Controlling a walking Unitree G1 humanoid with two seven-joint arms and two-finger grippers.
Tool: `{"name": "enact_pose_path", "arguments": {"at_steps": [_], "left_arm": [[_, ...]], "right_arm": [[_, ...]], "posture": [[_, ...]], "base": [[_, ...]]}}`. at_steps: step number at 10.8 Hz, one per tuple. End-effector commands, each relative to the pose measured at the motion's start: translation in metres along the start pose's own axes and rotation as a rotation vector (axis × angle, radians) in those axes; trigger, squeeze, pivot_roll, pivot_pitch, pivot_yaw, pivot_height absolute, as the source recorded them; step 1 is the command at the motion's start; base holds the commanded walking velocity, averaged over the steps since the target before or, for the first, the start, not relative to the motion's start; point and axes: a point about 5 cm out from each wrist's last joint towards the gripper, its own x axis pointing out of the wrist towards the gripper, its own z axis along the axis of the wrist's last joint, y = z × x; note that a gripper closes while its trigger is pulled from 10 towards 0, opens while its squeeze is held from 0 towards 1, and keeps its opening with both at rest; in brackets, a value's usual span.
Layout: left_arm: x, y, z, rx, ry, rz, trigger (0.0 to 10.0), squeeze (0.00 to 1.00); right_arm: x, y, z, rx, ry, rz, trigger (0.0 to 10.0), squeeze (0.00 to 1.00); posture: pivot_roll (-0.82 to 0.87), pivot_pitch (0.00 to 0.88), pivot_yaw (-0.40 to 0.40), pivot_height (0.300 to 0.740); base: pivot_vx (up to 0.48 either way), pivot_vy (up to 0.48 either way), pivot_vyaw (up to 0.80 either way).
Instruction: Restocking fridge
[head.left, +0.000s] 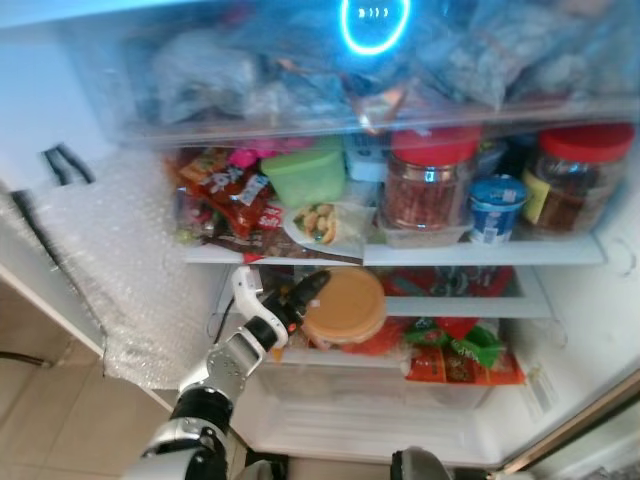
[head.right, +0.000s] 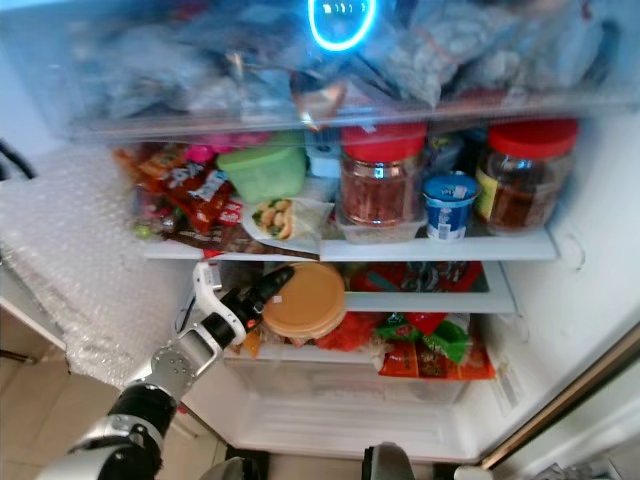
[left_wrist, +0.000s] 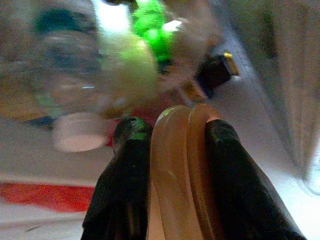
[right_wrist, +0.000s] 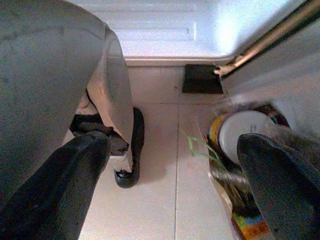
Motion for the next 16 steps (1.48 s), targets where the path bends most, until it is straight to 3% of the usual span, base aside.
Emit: {"name": "enact_pose_path", "arguments": {"at_steps": [1, 4, 8, 10, 16], "left_arm": [[0.003, 0.001, 0.007, 0.015, -0.02, 0.038, 10.0, 0.0], [0.014, -0.002, 0.011, -0.036, -0.045, 0.1, 10.0, 0.0], [0.015, 0.003, 0.006, -0.097, -0.074, 0.164, 10.0, 0.0], [0.014, 0.004, 0.002, -0.075, -0.056, 0.17, 10.0, 0.0], [0.025, -0.005, 0.029, -0.086, -0.272, 0.266, 10.0, 0.0]], "right_arm": [[0.0, 0.002, -0.002, 0.001, 0.003, 0.003, 10.0, 0.0], [0.0, 0.001, -0.001, -0.015, 0.004, 0.011, 10.0, 0.0], [-0.001, 0.0, -0.002, -0.01, -0.001, 0.003, 10.0, 0.0], [-0.001, 0.0, -0.003, -0.005, 0.001, -0.001, 10.0, 0.0], [-0.002, -0.001, -0.005, -0.015, -0.009, -0.012, 10.0, 0.0]], "posture": [[-0.23, 0.0, 0.11, 0.646], [-0.21, 0.0, 0.101, 0.646], [-0.24, 0.0, 0.105, 0.646], [-0.25, 0.008, 0.109, 0.646], [-0.27, 0.039, 0.111, 0.646]], "base": [[0.0, 0.0, 0.0], [0.0, 0.0, 0.0], [0.0, 0.0, 0.0], [0.0, 0.0, 0.0], [0.0, 0.0, 0.0]]}}
